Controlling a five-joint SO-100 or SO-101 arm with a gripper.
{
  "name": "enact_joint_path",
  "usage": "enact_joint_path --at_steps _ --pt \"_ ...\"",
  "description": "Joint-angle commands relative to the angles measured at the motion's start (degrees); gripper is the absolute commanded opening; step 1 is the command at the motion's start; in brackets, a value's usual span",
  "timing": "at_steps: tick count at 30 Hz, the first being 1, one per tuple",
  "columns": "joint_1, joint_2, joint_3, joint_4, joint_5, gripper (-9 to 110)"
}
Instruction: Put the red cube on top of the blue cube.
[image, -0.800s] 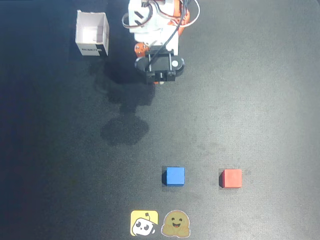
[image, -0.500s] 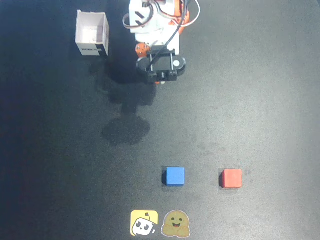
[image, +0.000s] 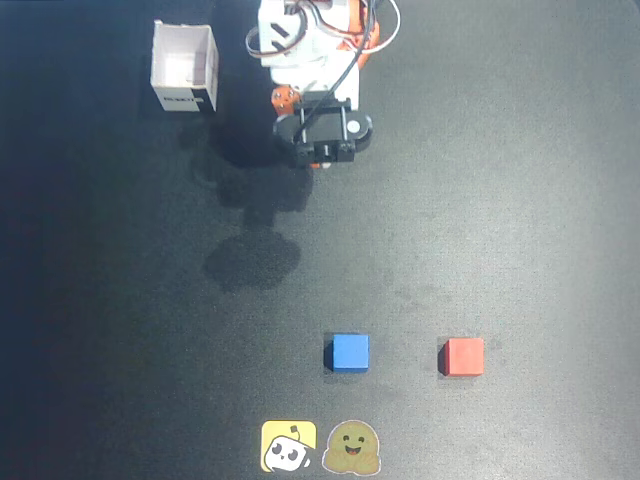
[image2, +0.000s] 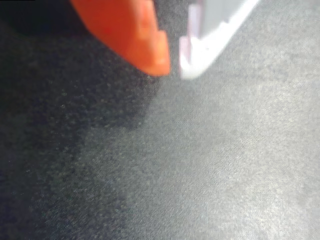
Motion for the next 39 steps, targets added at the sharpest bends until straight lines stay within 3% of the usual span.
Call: enact_joint_path --at_steps 1,39 --pt "-0.09 0.26 -0.26 0.26 0.53 0" --pt "-1.32 -0.7 -5.1 2.2 -1.93 0"
